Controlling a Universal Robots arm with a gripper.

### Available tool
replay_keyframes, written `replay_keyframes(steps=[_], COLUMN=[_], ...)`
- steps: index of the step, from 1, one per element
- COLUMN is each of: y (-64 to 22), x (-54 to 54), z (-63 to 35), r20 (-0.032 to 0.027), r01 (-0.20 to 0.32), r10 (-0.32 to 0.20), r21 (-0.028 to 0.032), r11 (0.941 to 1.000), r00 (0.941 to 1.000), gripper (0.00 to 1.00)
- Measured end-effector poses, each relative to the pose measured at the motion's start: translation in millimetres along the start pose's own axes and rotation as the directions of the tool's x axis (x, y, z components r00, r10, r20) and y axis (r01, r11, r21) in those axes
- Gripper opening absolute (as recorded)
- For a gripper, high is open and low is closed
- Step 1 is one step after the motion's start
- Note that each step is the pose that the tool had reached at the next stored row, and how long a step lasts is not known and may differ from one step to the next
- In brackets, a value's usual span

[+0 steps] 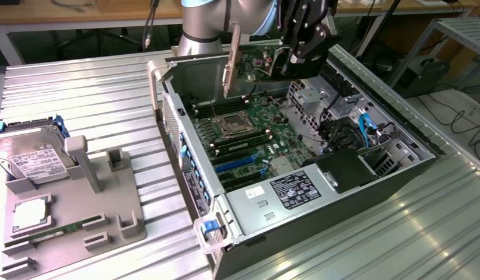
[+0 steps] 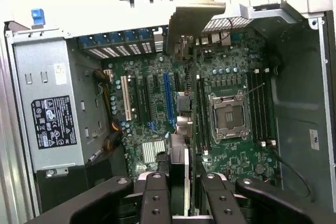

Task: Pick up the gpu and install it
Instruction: 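Insert the gpu into the slot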

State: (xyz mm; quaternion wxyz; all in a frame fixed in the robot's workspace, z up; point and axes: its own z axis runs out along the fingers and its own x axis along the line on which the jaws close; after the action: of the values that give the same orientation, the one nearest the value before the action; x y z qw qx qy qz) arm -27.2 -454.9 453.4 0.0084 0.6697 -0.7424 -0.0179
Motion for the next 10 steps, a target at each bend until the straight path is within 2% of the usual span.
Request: replay_keyframes(steps=[1,2,10], y=[-0.2,-0.2,-0.2], x=[0.0,0.1,0.0], z=[3.9,4.2,5.0], r20=[-0.0015,-0.0023,-0.0029], r01=[0.042,0.062,0.082], r10=[-0.042,-0.062,-0.082], r21=[0.0019,0.0017,0.0015], r11=[0.9991,0.9980,0.9966], r00=[0.9991,0.9980,0.9966], gripper=[0.27,0.27,0.27])
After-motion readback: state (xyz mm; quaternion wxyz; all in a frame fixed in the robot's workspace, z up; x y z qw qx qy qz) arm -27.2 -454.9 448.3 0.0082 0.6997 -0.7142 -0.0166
